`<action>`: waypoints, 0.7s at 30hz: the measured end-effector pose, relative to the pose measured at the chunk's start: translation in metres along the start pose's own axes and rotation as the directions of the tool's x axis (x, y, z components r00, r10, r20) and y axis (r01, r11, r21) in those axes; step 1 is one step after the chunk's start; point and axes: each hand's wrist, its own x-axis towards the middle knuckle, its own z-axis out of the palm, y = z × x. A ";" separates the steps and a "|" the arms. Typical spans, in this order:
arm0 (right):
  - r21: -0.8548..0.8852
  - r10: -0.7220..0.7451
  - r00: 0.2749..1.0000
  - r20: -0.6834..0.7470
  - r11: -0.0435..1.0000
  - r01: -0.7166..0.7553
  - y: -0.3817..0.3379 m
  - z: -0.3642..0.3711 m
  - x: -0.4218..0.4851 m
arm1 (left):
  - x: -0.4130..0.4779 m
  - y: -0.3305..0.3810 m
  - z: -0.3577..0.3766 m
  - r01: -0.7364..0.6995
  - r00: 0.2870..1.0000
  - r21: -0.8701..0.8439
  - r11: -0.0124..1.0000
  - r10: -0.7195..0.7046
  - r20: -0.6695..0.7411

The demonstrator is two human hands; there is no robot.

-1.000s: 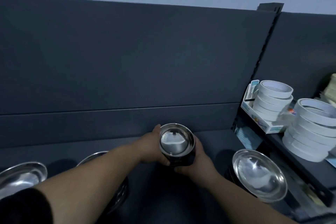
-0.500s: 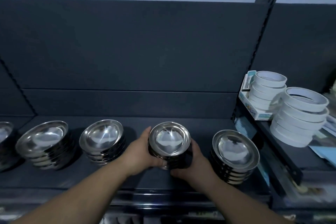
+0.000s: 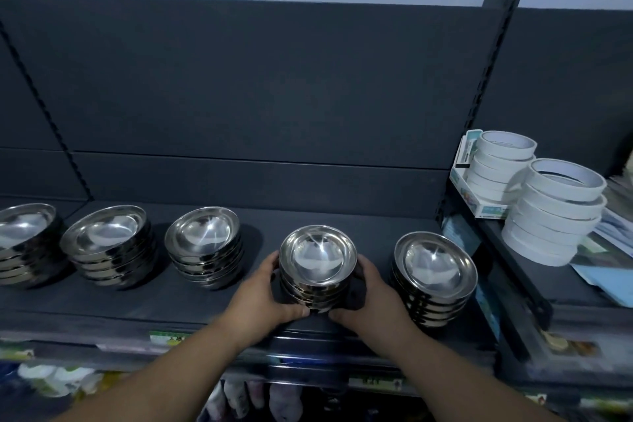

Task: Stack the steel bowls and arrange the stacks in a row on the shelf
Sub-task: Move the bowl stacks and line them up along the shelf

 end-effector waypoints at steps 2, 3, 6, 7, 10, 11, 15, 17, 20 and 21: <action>-0.017 -0.026 0.999 -0.024 1.000 0.026 -0.001 0.000 0.001 | 0.000 -0.002 0.002 -0.003 1.000 0.030 1.000 0.003 -0.013; -0.021 -0.034 0.999 -0.030 0.999 0.034 -0.001 -0.001 0.001 | 0.000 -0.003 0.003 -0.009 1.000 0.043 0.999 0.010 -0.025; -0.020 -0.040 0.998 -0.049 0.999 0.039 0.000 0.001 0.003 | 0.001 -0.005 0.004 -0.015 0.998 0.052 0.999 0.018 -0.062; -0.018 -0.043 0.997 -0.057 0.999 0.042 0.001 0.002 0.003 | 0.002 -0.005 0.004 -0.017 0.997 0.057 0.998 0.021 -0.068; 0.002 -0.045 0.996 -0.074 0.999 0.045 0.002 0.003 0.003 | 0.003 -0.005 0.004 -0.027 0.997 0.066 0.997 0.032 -0.076; 0.011 -0.043 0.996 -0.076 0.999 0.044 0.002 0.002 0.003 | 0.003 -0.005 0.004 -0.027 0.997 0.068 0.997 0.032 -0.074; 0.031 -0.037 0.996 -0.087 0.999 0.040 0.003 0.003 0.003 | 0.002 -0.005 0.005 -0.035 0.996 0.072 0.997 0.041 -0.078; 0.036 -0.037 0.995 -0.096 0.999 0.040 0.004 0.003 0.005 | 0.002 -0.006 0.006 -0.032 0.996 0.059 0.998 0.037 -0.075; 0.046 -0.027 0.994 -0.110 0.998 0.032 0.005 0.003 0.006 | 0.002 -0.005 0.007 -0.027 0.998 0.019 0.999 0.028 -0.062; 0.048 -0.023 0.993 -0.113 0.998 0.029 0.006 0.003 0.006 | 0.002 -0.005 0.008 -0.027 0.998 0.005 1.000 0.027 -0.061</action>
